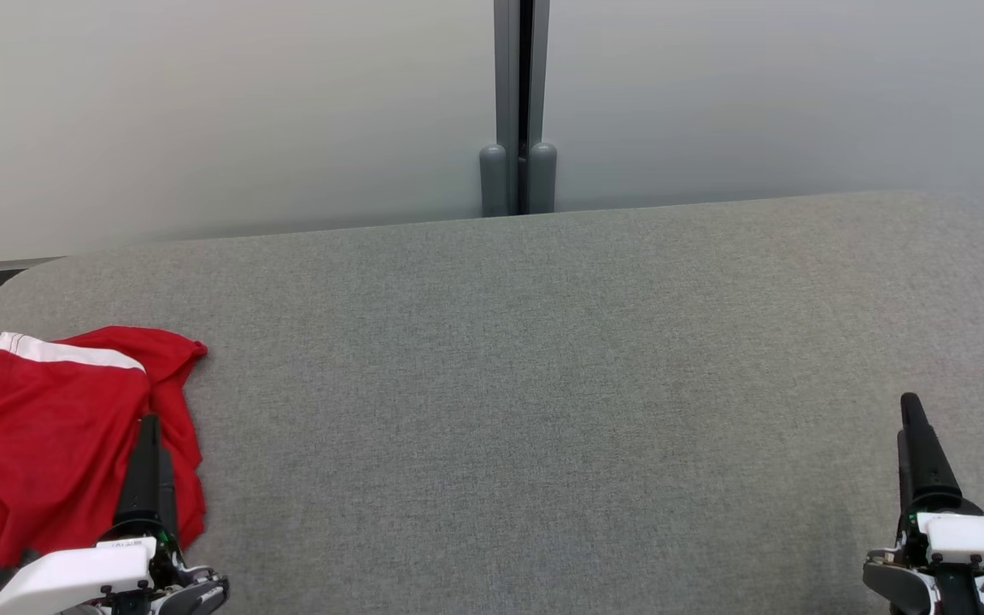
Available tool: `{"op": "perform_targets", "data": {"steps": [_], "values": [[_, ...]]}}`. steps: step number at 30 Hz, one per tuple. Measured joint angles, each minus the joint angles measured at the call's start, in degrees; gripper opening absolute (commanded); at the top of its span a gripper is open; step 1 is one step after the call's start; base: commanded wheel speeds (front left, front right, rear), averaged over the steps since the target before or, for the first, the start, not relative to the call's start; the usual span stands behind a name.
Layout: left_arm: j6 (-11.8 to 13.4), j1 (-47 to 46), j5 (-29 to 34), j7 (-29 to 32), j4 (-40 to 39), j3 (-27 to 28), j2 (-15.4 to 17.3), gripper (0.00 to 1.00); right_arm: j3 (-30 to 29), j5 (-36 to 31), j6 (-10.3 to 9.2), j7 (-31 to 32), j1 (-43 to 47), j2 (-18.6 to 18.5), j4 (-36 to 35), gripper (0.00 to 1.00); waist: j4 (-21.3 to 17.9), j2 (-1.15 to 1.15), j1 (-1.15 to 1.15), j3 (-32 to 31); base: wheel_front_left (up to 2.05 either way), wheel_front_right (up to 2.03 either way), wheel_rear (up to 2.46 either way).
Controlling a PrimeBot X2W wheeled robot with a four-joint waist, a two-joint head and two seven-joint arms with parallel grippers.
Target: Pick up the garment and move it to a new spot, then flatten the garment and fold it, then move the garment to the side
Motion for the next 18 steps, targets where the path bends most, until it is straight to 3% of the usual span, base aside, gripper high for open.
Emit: {"op": "perform_targets", "data": {"steps": [11,18], "values": [[1.14,-0.18,7.94,-2.3,-3.8,2.94,0.22,1.0,1.74,-15.52,0.0,-2.38,-0.93,-0.29,-5.61,1.0,-0.04,0.0,0.0,-0.16,0.0,0.0,0.0],[4.09,-0.04,20.17,-3.94,-10.8,-0.3,0.35,1.0,4.05,-28.17,0.01,-4.02,-0.96,-1.22,-8.62,1.0,-0.14,0.0,0.0,-0.2,0.0,0.0,0.0]]}}
